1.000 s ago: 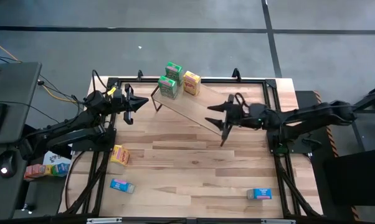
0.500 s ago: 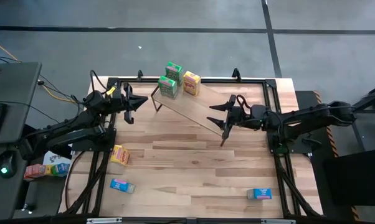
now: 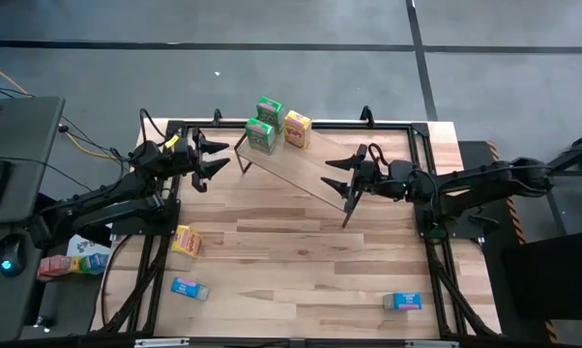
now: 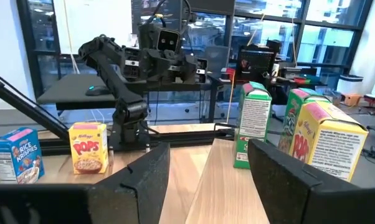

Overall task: Stack cereal on shelf
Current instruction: Put the yellow cereal box on the shelf aligned with the other yellow cereal box

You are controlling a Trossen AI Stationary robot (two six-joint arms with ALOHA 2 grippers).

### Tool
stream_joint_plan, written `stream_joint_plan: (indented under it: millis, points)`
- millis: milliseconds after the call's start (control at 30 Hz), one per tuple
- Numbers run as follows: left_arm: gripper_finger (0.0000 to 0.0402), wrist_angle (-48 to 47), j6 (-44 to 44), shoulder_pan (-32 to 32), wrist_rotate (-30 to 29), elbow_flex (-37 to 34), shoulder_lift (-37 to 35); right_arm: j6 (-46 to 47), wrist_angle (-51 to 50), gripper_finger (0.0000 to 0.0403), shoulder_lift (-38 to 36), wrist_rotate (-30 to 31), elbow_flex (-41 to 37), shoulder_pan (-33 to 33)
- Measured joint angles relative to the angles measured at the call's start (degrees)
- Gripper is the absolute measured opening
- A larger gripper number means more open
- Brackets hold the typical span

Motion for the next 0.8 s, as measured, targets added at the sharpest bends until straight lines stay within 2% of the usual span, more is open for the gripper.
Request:
stream_joint_plan:
  millis: [167, 233, 300, 400, 567, 700, 800]
  points:
    - [0.0283, 0.01, -0.70, -1.23, 0.80, 0.25, 0.01, 0.00, 0.00, 0.0209, 0.00, -0.01, 0.02, 0.00]
    - [0.0292, -1.70, -2.90, -2.34, 0.77, 2.09, 0.07, 0.00, -0.05, 0.0209, 0.00, -0.02, 0.02, 0.00]
    - [0.0294, -7.40, -3.93, -3.82, 0.67, 5.59, 0.28, 0.00, -0.21, 0.0209, 0.00, -0.02, 0.02, 0.00]
    - [0.0294, -25.52, -3.65, -6.62, -2.34, 13.99, 1.25, 0.00, -0.44, 0.0209, 0.02, -0.02, 0.02, 0.00]
    - [0.0294, -63.70, -5.80, -12.34, -19.57, 32.02, 5.31, 0.00, -0.42, 0.0209, 0.02, -0.02, 0.02, 0.00]
    - [0.0294, -86.44, -17.41, -17.64, -26.77, 40.83, 7.26, 0.00, -0.57, 0.0209, 0.02, -0.03, 0.04, 0.00]
    - [0.0294, -99.25, -28.95, -22.52, -30.31, 42.21, 7.13, 0.00, -1.32, 0.0209, 0.02, -0.04, 0.04, 0.00]
